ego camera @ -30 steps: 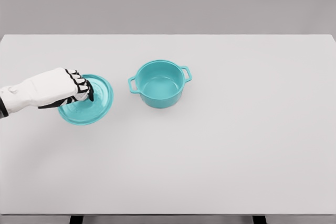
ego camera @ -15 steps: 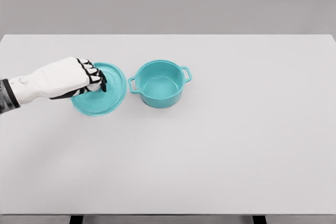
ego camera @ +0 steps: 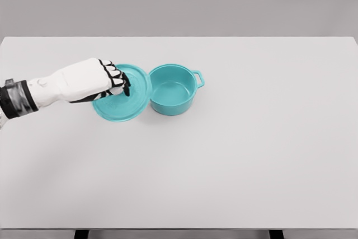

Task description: Cover the pot with left arm

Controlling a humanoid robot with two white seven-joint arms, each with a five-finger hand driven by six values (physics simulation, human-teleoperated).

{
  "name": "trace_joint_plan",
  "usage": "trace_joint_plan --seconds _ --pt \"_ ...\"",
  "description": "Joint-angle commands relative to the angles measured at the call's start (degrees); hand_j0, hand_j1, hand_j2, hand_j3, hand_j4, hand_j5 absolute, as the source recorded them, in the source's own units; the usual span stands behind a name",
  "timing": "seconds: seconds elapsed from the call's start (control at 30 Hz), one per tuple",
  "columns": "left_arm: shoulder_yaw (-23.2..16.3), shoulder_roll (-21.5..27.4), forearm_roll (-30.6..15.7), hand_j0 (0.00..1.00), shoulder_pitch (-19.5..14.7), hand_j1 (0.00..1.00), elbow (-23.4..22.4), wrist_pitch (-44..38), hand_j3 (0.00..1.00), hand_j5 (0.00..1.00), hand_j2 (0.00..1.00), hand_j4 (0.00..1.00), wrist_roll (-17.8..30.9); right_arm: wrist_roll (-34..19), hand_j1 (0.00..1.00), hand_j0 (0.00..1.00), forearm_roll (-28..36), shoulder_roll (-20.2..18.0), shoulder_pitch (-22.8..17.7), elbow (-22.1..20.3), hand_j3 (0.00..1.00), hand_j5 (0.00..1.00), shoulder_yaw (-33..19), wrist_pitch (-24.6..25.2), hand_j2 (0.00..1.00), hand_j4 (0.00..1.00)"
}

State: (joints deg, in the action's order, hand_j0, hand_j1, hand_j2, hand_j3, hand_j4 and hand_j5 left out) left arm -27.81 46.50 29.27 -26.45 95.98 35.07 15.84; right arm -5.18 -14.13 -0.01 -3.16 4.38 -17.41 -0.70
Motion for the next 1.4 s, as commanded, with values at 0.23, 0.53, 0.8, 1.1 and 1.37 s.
trace_joint_plan --seconds 0.23,0.53,0.8,1.1,1.37 --pt "-4.97 -3.17 -0.26 0.49 -4.39 0.49 -1.84 -0.07 0.49 0.49 0.49 0.49 -0.02 -0.01 1.0 1.0 -0.02 0.01 0.0 0.02 1.0 1.0 0.01 0.0 1.0 1.0" --pt "-6.46 -6.94 -0.09 0.49 -6.68 0.49 -4.48 -0.07 0.49 0.49 0.49 0.49 0.07 -0.01 1.0 1.0 0.07 0.01 0.0 0.02 1.0 1.0 0.01 0.0 1.0 1.0" --pt "-10.16 -12.13 0.09 0.49 -11.51 0.49 -11.33 -0.07 0.49 0.49 0.49 0.49 0.16 -0.01 1.0 1.0 -0.02 0.01 0.0 0.02 1.0 1.0 0.01 0.0 1.0 1.0" --pt "-11.21 -16.88 2.37 0.49 -14.15 0.49 -16.34 -0.07 0.49 0.49 0.49 0.49 0.16 -0.01 1.0 1.0 0.07 0.01 0.0 0.02 1.0 1.0 0.01 0.0 1.0 1.0" --pt "-12.53 -19.51 3.08 0.49 -16.17 0.49 -19.69 -0.07 0.49 0.49 0.49 0.49 0.24 -0.01 1.0 1.0 -0.01 0.01 0.0 0.02 1.0 1.0 0.01 0.0 1.0 1.0"
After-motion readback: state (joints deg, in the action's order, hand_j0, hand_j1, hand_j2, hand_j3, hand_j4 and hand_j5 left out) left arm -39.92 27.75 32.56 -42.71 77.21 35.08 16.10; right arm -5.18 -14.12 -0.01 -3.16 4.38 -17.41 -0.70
